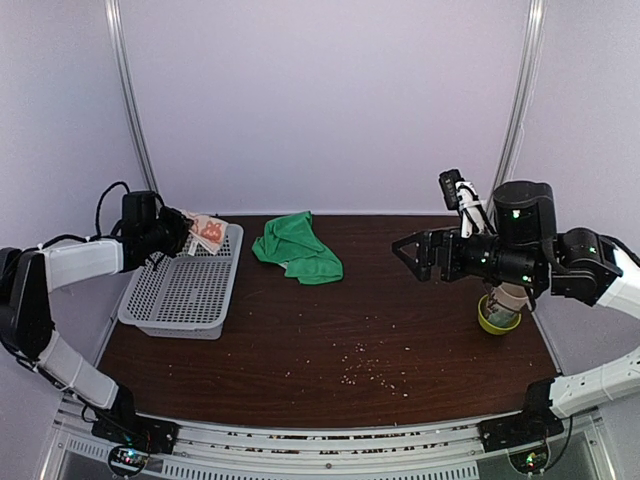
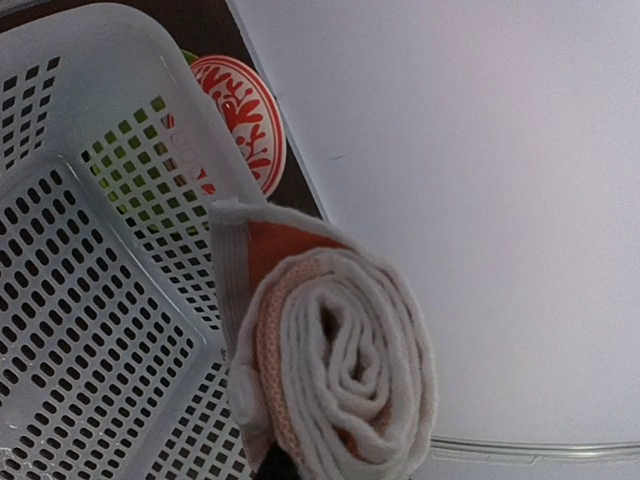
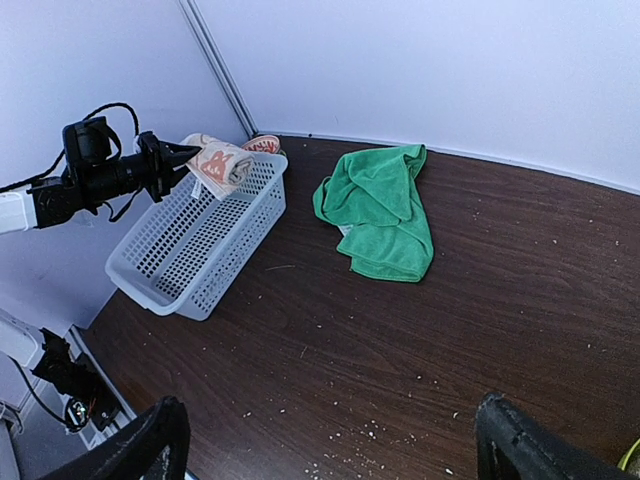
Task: Roll the towels
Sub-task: Place the towel in the bin.
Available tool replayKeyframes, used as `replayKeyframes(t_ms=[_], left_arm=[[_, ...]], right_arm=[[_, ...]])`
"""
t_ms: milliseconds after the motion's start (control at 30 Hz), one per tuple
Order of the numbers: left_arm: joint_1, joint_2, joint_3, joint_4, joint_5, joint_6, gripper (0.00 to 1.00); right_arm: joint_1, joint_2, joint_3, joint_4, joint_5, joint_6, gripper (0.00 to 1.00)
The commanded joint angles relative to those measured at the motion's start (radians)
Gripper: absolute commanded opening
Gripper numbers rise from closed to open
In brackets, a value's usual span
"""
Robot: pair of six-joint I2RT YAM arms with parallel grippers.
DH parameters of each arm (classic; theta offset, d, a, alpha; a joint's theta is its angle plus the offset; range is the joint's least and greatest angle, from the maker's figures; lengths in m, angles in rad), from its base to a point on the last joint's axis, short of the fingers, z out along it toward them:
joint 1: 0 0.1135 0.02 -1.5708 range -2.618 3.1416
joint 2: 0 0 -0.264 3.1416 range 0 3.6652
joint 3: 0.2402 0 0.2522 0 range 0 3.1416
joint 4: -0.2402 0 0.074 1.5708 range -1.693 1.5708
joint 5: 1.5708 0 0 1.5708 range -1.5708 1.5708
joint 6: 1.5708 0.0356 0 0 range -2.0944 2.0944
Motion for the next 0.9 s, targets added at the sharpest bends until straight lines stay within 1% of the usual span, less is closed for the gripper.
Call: replayKeyframes(t_ms=[0,67,233,400,567,800,833,867], left_arm=[[0.002,0.102,0.087,0.003,-0.068,-0.159,0.0],[0.002,0.146,0.098,0.01,-0.087,-0.203,0.0],[0.002,0.253,0.128,0.075,-0.073,-0.235,0.0],[0.002,0.364,0.122,0.246,-0.037,-0.263,0.0],[0.001,0.453,0.136,0.356,0.002,-0.269,0.0],[0.001,0.528,0.146,0.381,0.063,-0.275,0.0],[0.002,0.53,0.145,0.371,0.068,-0.27,0.01],[0.001,0.532,0.146,0.357,0.072,-0.262,0.08]], right_arm=[[-0.025,0.018,0.002,0.025,0.012,-0.035,1.0],[-0.038,0.023,0.0,0.026,0.002,-0.038,1.0],[-0.063,0.038,-0.004,0.028,-0.015,-0.053,1.0],[-0.098,0.052,-0.01,0.032,-0.042,-0.064,1.0],[-0.125,0.06,-0.025,0.043,-0.065,-0.063,1.0],[-0.141,0.069,-0.026,0.04,-0.072,-0.067,1.0],[-0.143,0.071,-0.026,0.039,-0.073,-0.068,1.0],[-0.144,0.071,-0.026,0.04,-0.074,-0.068,1.0]])
